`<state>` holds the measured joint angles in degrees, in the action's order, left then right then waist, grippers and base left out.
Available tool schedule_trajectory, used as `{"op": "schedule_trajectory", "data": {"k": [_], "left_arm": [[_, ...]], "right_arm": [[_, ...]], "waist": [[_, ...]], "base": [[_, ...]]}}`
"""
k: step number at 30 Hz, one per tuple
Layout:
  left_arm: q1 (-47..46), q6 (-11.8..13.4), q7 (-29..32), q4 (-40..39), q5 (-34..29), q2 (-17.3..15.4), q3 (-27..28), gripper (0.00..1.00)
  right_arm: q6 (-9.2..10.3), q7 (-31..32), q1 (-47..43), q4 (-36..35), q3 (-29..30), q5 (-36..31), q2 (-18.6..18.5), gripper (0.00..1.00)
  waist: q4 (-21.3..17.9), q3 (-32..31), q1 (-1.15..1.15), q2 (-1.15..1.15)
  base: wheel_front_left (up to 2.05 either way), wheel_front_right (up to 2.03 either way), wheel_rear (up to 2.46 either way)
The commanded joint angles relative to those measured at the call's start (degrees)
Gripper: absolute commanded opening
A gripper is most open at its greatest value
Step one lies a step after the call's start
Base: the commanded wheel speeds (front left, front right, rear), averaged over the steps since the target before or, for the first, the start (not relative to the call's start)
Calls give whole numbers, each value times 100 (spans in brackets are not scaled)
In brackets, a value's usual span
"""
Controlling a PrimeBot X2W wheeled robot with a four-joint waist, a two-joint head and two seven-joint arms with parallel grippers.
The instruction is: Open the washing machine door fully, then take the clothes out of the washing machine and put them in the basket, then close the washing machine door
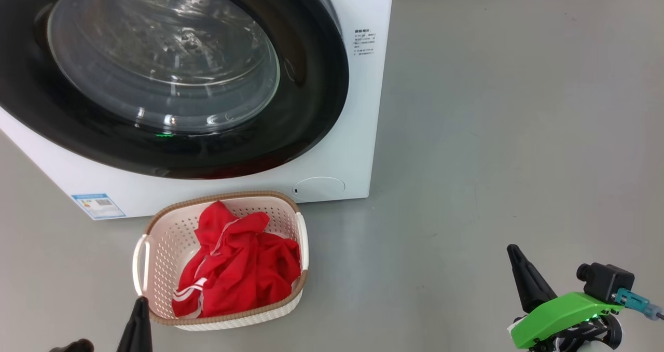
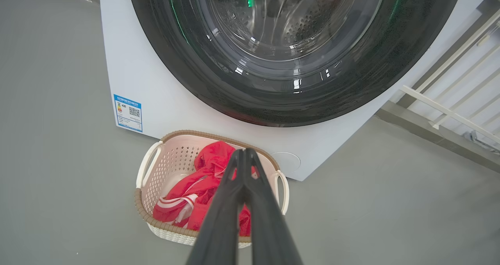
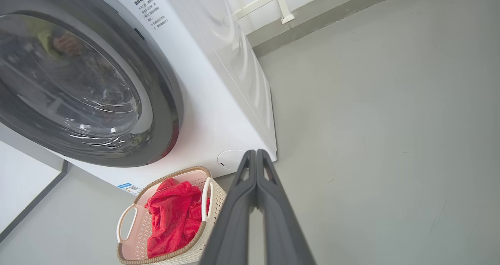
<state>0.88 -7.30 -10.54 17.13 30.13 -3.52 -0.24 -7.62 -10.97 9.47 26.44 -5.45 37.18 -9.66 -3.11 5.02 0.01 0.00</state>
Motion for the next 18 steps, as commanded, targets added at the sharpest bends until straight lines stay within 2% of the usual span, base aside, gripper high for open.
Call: {"op": "schedule_trajectory", "data": {"k": [1, 18], "left_arm": [[-173, -4, 34, -128, 134, -66, 87, 0], [-262, -7, 309, -163, 1168, -52, 178, 0]], "right_arm": [[3, 35, 69, -174, 37, 148, -38, 0], [4, 318, 1, -355, 225, 1060, 77, 0]], "waist": [[4, -5, -1, 0], [56, -86, -1, 0]], "base": [[0, 0, 0], [0, 0, 0]]}}
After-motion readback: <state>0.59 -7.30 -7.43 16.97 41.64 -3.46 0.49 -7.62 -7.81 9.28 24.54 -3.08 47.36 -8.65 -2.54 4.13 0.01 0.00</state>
